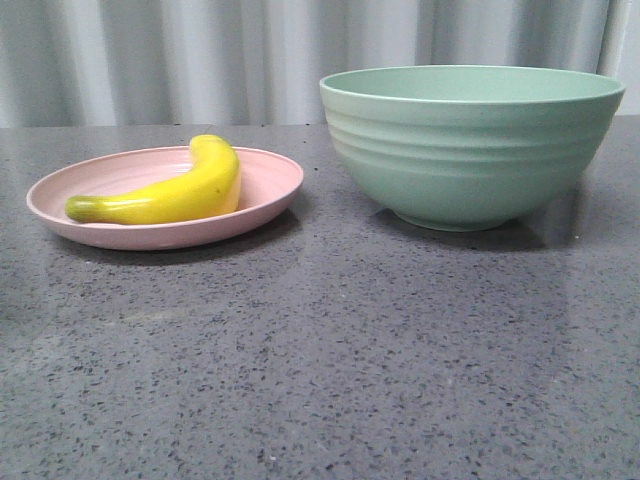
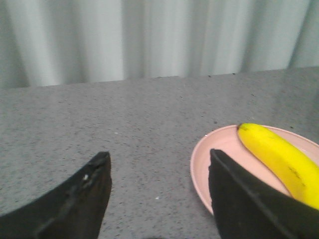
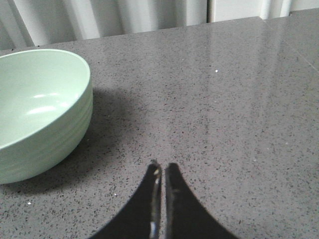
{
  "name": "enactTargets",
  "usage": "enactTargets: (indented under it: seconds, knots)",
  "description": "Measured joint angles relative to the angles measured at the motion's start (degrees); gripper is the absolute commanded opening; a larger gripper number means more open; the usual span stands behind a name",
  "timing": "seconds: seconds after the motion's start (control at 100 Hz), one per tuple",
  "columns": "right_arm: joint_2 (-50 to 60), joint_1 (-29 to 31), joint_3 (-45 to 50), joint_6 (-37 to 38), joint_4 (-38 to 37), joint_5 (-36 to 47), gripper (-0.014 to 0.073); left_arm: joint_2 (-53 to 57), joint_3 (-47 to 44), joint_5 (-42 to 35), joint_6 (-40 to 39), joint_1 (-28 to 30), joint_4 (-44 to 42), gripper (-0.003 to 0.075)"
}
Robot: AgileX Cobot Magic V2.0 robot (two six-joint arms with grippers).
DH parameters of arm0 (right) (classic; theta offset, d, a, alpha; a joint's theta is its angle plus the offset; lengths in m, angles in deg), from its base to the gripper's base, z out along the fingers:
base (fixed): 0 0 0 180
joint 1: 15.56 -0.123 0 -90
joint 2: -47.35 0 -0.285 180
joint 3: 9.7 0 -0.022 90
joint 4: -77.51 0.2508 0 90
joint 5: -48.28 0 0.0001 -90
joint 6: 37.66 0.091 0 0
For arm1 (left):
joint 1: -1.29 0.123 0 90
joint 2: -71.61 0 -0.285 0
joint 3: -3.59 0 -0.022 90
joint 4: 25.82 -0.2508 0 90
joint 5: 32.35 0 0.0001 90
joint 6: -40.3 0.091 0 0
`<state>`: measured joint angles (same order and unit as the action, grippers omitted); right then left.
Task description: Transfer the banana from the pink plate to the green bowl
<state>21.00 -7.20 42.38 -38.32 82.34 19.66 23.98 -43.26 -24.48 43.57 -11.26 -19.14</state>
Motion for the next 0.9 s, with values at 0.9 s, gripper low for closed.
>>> enactTargets:
  seconds: [0.9]
  knots:
    - [0.0,0.0,0.0,0.0,0.0,0.0,-0.0072,-43.8,30.7,24.8,0.0,-16.7,9.8,0.0475]
